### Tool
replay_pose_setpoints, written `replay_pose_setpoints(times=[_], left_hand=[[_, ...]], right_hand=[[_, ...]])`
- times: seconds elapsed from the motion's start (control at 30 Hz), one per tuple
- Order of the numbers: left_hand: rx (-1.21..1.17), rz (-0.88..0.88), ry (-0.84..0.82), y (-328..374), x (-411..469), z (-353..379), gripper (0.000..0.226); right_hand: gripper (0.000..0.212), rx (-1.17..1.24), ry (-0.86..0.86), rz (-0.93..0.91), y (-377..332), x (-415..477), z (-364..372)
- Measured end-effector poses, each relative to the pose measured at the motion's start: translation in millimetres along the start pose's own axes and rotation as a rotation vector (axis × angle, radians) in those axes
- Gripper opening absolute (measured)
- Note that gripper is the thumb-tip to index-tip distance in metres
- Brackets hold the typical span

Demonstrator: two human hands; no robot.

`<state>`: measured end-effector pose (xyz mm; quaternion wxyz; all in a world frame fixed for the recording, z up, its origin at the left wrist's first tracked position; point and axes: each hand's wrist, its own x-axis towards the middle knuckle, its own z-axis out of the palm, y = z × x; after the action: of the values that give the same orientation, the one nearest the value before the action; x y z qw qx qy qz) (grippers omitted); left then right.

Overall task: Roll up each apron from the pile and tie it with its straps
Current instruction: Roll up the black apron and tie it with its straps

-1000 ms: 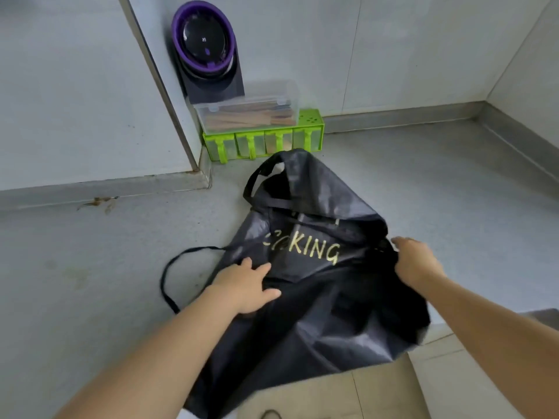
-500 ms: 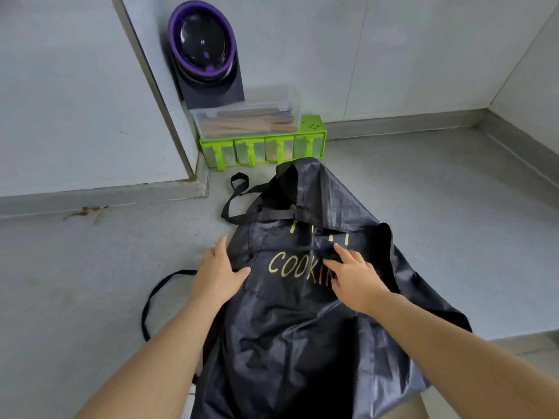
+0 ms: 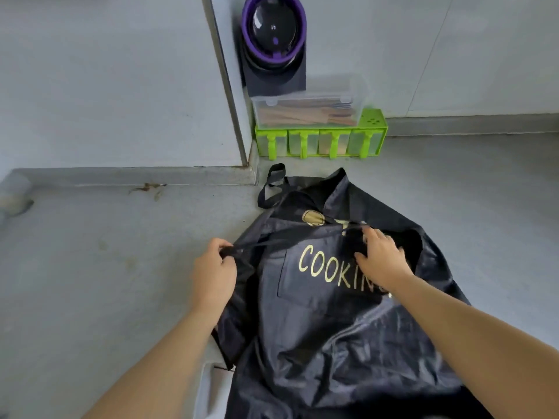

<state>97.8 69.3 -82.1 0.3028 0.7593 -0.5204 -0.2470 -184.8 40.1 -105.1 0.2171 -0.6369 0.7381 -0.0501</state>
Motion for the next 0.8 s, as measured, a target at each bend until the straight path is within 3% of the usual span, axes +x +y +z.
replay_pose_setpoints(times=[0.2,0.3,0.37,0.43,0.5,0.57,0.63,0.73,0.8], left_hand=[[0.023,-0.149,0.162,-35.8,-8.2,-49.7,0.017],[0.200,-0.184,0.170,-51.7,-7.9,-58.0,0.039],[0.401,-0.155,0.176,-52.1,-5.6,-50.9,0.054],[0.515,-0.021,0.229,-38.9,-5.9,-35.6,0.059],[0.542,0.254,0.251,-21.2,-4.2,-15.0,0.056],[0.526,0.531,0.063,-4.1,-0.6,1.7,0.045],[0.505,0.639,-0.231,6.1,4.2,18.9,0.039],[0.586,0.535,-0.438,6.3,14.7,39.4,0.054],[0.639,0.463,-0.507,3.6,20.3,46.5,0.065]], right_hand=[[0.075,0.243,-0.040,-0.164,-59.5,26.1,-3.0],[0.065,0.536,-0.030,-0.116,-73.2,34.5,-14.2],[0.059,0.692,0.080,-0.024,-69.7,39.8,-24.6],[0.060,0.848,0.216,0.130,-56.2,44.7,-34.1],[0.063,0.993,0.335,0.318,-31.9,45.4,-42.8],[0.058,1.075,0.419,0.509,1.0,46.1,-51.7],[0.042,0.978,0.383,0.623,34.2,42.3,-65.3],[0.044,0.330,0.144,0.682,73.2,34.2,-75.7],[0.043,0.003,0.146,0.607,70.7,24.7,-73.4]])
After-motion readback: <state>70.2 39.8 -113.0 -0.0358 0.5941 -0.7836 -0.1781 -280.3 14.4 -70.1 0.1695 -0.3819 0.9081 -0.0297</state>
